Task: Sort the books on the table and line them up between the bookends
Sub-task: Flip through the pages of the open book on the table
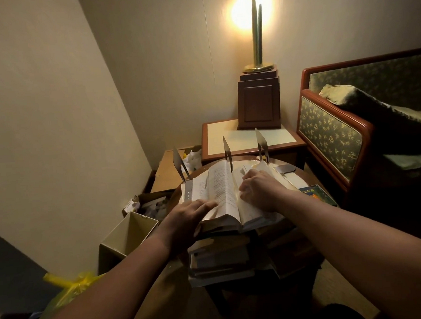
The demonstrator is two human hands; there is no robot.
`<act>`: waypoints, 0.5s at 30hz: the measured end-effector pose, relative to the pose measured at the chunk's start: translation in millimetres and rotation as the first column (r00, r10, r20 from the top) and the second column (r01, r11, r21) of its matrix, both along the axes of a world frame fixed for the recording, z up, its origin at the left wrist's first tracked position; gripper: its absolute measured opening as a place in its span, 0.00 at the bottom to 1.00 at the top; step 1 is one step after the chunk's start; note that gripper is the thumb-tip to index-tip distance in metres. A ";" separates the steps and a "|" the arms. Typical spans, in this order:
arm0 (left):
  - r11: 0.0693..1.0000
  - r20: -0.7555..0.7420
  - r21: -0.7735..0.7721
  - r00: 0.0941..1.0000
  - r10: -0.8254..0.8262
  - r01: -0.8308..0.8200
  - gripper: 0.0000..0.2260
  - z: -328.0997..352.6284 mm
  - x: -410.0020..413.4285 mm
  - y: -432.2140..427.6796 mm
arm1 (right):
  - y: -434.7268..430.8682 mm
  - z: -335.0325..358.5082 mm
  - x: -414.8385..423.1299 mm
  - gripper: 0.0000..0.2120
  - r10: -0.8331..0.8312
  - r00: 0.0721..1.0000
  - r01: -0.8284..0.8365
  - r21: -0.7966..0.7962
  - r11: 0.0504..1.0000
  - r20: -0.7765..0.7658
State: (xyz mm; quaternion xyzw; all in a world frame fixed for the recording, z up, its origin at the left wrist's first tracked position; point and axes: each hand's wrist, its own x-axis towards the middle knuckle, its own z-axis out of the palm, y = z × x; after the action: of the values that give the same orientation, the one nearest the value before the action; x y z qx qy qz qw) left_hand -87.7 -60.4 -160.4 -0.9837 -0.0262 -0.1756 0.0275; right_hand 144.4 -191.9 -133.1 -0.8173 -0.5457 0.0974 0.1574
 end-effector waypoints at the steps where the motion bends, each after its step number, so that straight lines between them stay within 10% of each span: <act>1: 1.000 0.022 0.018 1.000 0.001 -0.001 0.32 -1.0 1.4 -0.3 | 0.5 -1.1 -1.2 0.17 -0.003 1.000 0.003 -0.007 1.000 0.016; 10: 0.962 0.191 -0.241 0.965 0.179 -0.131 0.34 -1.6 10.1 9.8 | 4.8 -8.3 -18.2 0.34 -0.032 0.995 0.038 -0.055 0.998 0.092; 15: 0.776 0.066 -0.562 0.920 0.387 -0.286 0.38 8.4 16.1 16.3 | 4.9 -11.5 -17.9 0.35 -0.016 0.994 0.026 -0.087 0.996 0.113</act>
State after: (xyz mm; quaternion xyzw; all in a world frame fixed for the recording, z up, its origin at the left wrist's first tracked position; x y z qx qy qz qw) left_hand -71.6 -44.1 -152.0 -0.9103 -0.2530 -0.2401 -0.2231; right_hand 126.5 -187.0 -144.6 -0.8332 -0.5403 0.0738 0.0915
